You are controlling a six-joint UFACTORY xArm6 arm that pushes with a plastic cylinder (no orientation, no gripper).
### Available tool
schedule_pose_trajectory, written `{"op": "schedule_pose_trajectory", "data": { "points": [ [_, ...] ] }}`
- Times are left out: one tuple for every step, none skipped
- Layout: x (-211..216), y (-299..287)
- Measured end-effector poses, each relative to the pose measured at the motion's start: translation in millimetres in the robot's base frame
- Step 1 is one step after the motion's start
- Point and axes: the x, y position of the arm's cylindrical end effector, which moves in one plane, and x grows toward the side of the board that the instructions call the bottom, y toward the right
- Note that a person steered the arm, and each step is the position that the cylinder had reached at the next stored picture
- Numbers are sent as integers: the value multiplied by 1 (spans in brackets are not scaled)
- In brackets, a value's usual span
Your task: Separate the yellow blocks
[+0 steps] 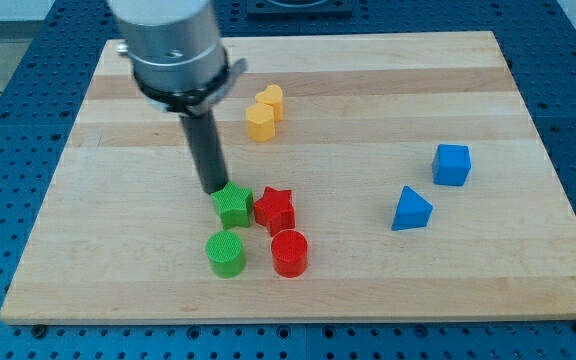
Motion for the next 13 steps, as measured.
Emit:
{"op": "schedule_pose_trajectory", "data": {
  "points": [
    [-14, 32],
    [-54, 39],
    [-83, 4],
    [-85, -14],
    [-101, -54],
    [-140, -51],
    [-139, -18],
    [-135, 36],
    [-130, 41],
    [-91, 37],
    [-86, 43],
    [-48, 134],
    [13, 162]
  ]
}}
